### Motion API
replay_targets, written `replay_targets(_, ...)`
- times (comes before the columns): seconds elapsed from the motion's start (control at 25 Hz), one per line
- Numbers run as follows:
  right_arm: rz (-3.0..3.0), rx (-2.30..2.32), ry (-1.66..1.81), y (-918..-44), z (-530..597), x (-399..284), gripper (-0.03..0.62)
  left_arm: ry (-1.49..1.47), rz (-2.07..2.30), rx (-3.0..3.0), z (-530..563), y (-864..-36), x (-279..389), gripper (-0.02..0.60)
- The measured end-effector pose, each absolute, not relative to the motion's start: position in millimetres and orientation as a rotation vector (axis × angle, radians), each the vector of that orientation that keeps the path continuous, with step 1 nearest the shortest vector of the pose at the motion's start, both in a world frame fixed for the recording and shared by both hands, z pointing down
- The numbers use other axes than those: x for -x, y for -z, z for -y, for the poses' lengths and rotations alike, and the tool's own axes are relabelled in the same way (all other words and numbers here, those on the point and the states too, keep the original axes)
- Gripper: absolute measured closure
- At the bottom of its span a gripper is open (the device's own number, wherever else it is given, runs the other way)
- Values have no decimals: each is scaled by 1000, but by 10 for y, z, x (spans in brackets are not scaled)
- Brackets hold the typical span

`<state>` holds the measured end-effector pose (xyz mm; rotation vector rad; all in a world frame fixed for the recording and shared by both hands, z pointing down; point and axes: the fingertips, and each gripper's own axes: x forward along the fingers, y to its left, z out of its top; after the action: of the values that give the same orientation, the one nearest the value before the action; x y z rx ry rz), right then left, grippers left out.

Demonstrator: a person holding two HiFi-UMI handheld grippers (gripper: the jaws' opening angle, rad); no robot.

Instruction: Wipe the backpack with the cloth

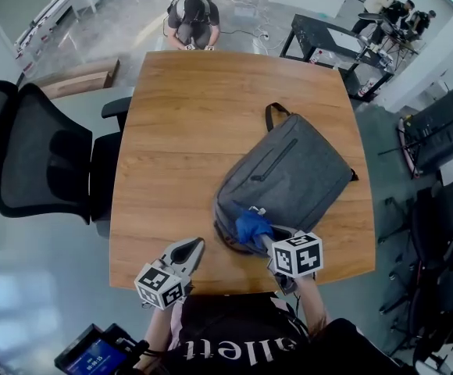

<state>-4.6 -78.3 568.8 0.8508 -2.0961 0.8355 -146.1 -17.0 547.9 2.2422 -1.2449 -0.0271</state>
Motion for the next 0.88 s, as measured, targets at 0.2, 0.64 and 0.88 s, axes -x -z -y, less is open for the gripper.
replay_targets(0.2, 2109, -869, -901, -5615, 590, -337, 516, 22, 1235, -2256, 206, -5435, 1246, 583)
replay_targets(0.64, 1999, -1006, -927, -5753, 350, -1144, 516, -43, 1172, -2290, 161, -5401, 927, 583)
replay_targets(0.88, 2094, -1001, -871, -5463, 536, -955, 516, -52, 1201, -2272, 177, -5439, 1030, 583)
